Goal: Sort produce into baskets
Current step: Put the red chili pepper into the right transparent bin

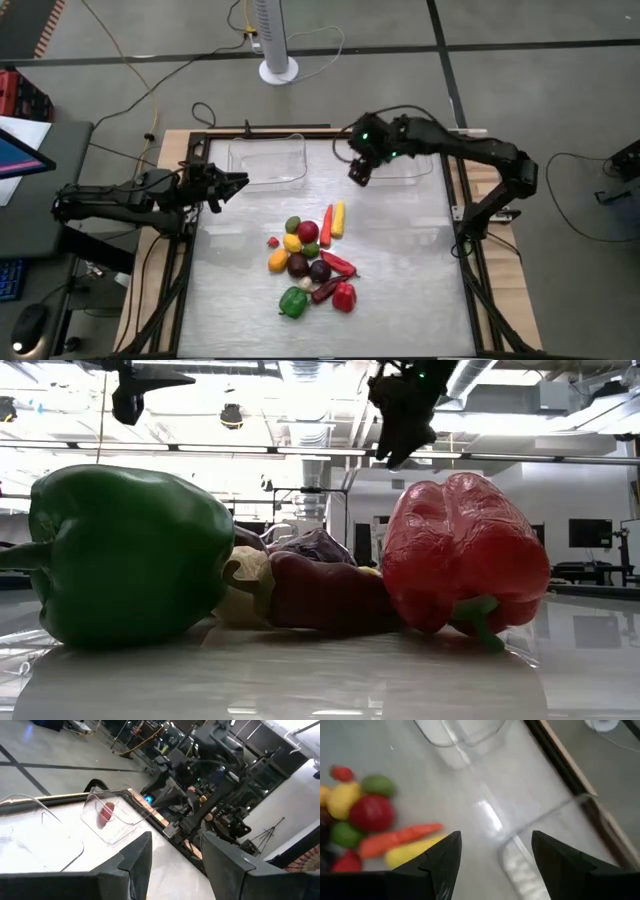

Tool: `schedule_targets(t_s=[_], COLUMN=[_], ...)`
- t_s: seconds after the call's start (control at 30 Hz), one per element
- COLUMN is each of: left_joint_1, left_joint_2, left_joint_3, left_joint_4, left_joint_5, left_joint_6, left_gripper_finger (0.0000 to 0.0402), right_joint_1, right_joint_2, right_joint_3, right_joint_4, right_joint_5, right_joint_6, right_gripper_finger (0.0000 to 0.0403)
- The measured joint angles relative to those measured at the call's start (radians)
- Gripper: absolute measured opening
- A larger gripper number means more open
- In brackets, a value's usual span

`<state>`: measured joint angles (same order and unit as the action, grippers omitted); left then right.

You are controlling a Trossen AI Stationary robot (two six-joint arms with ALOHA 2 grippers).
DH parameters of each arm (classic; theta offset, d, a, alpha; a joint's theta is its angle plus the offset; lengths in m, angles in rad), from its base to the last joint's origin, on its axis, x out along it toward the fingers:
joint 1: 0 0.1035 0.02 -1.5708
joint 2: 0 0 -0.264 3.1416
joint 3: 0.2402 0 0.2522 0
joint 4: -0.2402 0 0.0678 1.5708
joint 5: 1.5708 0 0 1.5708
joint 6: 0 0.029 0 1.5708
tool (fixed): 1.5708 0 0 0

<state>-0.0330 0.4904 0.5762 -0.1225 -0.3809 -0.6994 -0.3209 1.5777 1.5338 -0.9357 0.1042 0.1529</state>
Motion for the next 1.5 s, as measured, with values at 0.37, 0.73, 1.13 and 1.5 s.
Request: schedule_targets(t_s=[0.37, 0.73, 1.13, 1.5], left_joint_1=[0.0, 0.0, 0.0, 0.0], left_joint_2=[0.0, 0.0, 0.0, 0.0], left_joint_3=[0.0, 0.067, 0.123, 0.123], left_joint_4=[0.007, -0.187, -0.297, -0.291], left_joint_5=[0.062, 0.188, 0.154, 0.16], left_joint_6=[-0.002, 0.053, 0.177, 0.225], left_gripper_finger=[0.0154, 0.0154, 0.0154, 0.0154], right_joint_1=[0.18, 0.374, 0.489, 0.527], right_joint_2=[0.134, 0.228, 0.217, 0.252], right_joint_3=[0.0, -0.001, 0.0, -0.002], right_joint_4=[0.029, 0.038, 0.01, 0.063], right_joint_5=[-0.002, 0.069, -0.139, -0.162], right_joint_6=[0.271, 0.584, 0.552, 0.499], right_gripper_finger=[0.027, 0.027, 0.027, 0.0271])
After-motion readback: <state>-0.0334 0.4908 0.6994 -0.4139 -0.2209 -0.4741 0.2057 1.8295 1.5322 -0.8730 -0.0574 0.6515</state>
